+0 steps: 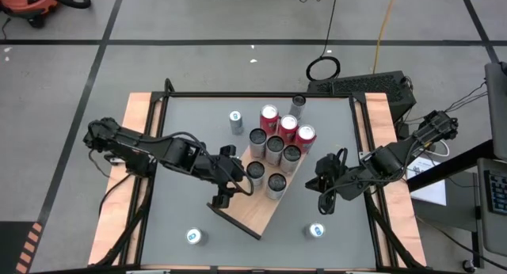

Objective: Place canned beverage on shelf
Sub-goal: Put the white blue soda can on the shelf aligned with the other white blue soda cans

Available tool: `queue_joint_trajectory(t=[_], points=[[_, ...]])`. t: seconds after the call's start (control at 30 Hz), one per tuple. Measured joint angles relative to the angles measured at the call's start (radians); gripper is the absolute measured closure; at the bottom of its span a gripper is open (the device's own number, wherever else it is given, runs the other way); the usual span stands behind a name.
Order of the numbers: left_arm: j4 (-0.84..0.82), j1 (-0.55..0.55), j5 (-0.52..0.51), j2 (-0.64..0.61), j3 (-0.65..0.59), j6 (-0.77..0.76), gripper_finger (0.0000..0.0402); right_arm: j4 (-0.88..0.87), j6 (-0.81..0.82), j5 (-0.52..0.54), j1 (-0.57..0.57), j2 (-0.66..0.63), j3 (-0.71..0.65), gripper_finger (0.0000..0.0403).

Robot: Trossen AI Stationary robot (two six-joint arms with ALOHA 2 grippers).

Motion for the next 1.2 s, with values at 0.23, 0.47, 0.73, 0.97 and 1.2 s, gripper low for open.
queue_joint_trajectory(t=[0.23, 0.47, 0.73, 0.97, 1.2], points=[[0.056, -0.002, 0.048, -0.001, 0.000, 0.005, 0.0162, 0.000, 0.088, 0.000, 0.000, 0.000, 0.000, 0.0403], [0.032, -0.001, 0.072, -0.001, 0.000, 0.010, 0.0162, 0.000, 0.164, 0.000, 0.000, 0.000, 0.000, 0.0403], [-0.060, -0.002, 0.073, -0.041, -0.001, 0.000, 0.0162, 0.004, 0.318, 0.002, 0.000, 0.000, 0.000, 0.0403], [-0.063, -0.002, 0.009, -0.127, -0.001, 0.000, 0.0162, -0.013, 0.360, 0.047, -0.012, 0.001, 0.098, 0.0403], [-0.061, 0.018, -0.089, -0.198, -0.001, 0.001, 0.0162, -0.181, 0.287, 0.252, -0.097, -0.001, 0.332, 0.0403]])
